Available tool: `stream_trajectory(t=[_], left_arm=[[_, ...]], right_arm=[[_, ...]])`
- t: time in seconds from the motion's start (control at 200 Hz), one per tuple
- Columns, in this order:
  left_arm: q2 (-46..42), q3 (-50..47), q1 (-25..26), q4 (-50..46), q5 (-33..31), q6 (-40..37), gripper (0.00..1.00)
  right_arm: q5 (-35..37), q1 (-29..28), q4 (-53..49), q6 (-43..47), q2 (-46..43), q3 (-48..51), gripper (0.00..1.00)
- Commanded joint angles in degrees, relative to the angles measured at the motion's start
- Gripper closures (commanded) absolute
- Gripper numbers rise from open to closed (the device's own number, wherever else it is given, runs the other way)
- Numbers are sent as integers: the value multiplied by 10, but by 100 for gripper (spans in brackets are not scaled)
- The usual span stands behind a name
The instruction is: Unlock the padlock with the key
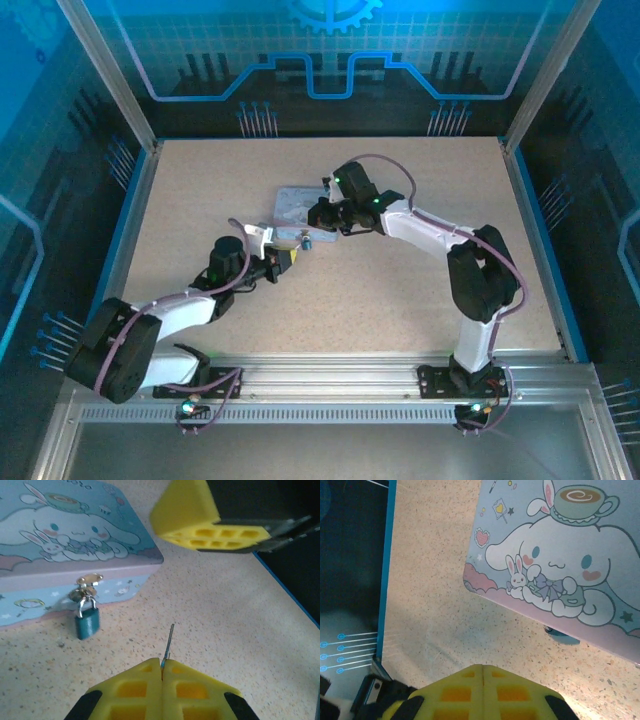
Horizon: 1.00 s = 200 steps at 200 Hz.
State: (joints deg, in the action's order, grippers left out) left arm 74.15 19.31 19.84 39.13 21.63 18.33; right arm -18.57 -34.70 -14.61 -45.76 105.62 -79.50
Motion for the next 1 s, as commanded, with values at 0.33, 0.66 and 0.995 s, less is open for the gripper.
stream_trajectory(t=[0.33,0.66,0.995], left_arm=[[-194,-23,-8,-192,-53,-41,100],[-298,-31,-7,-269,-44,-38,100],[-294,-37,-7,-253,-32,-36,100]], right_arm=[[388,-140,-123,63,59,-63,59],[510,-182,-114,20,173,-127,50],[539,-174,-112,18,229,-176,49]])
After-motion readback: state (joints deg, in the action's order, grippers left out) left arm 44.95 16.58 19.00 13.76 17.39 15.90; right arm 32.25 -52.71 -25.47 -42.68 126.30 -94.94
